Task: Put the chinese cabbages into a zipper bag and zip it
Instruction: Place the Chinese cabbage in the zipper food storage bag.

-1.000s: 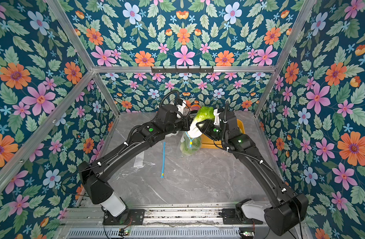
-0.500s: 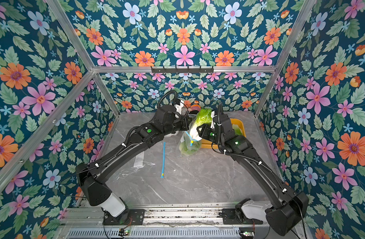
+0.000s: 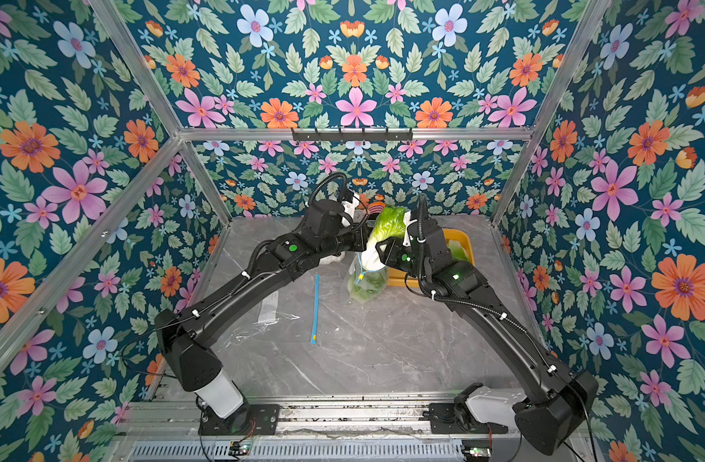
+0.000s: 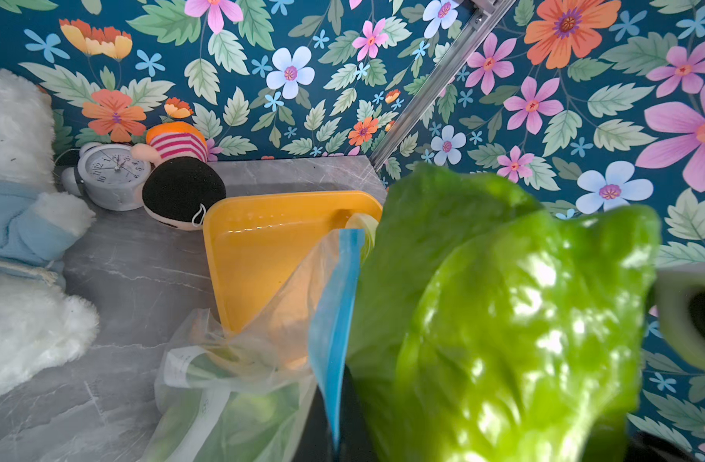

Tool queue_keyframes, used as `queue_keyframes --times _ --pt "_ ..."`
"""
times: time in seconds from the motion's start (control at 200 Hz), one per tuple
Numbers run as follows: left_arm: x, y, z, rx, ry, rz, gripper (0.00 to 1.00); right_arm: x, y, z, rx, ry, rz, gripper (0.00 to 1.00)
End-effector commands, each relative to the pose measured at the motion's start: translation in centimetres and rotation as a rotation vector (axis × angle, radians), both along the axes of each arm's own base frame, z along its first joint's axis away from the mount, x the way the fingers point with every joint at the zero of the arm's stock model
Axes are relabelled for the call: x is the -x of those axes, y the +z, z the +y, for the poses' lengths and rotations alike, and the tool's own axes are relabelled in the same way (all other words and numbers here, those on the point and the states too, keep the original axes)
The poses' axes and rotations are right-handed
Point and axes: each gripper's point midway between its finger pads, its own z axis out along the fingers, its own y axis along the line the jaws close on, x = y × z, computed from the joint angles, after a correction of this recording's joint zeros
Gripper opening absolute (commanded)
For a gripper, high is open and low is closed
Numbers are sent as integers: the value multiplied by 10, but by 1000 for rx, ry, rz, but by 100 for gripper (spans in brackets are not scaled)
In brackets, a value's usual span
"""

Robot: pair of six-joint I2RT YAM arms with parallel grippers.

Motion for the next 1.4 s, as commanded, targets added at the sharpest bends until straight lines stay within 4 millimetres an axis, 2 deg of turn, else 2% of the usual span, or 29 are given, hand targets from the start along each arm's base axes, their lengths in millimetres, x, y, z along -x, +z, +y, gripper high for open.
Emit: queue_keyframes --times 0.0,0.155,0.32,0.43,0.56,0.67,0.755,0.915,0.995,1.07,1.16,1.27,1.395 --pt "6 15 -7 64 -39 -11 0 -15 27 -1 -63 -62 -117 40" --pt "6 22 -8 104 -39 -18 0 -19 -4 18 -24 6 -17 40" --pt "-1 34 -3 141 8 -43 0 -9 -34 6 44 -24 41 40" --pt "-5 42 -3 175 22 -60 0 -1 -45 13 74 42 96 40" --pt "-12 48 -3 167 28 -67 0 9 -41 9 100 55 113 40" --pt "-11 46 -5 166 8 -74 0 22 -26 36 -13 190 146 39" --pt "-8 42 -10 176 -19 -57 0 23 -17 51 -82 244 169 40" --pt "-1 39 -11 203 -40 -40 0 8 -40 53 -58 216 215 41" --pt "-1 39 -4 193 -16 -45 0 4 -53 53 -42 207 246 44" --pt "-2 37 -1 180 -2 -47 0 5 -55 54 -50 214 255 47" --pt "-1 35 -1 183 -4 -42 0 6 -45 51 -56 201 219 47" --pt "2 32 0 190 -6 -22 0 3 -32 29 -8 112 144 48" --pt "16 39 -4 251 -66 10 0 0 -12 21 -49 62 70 50"
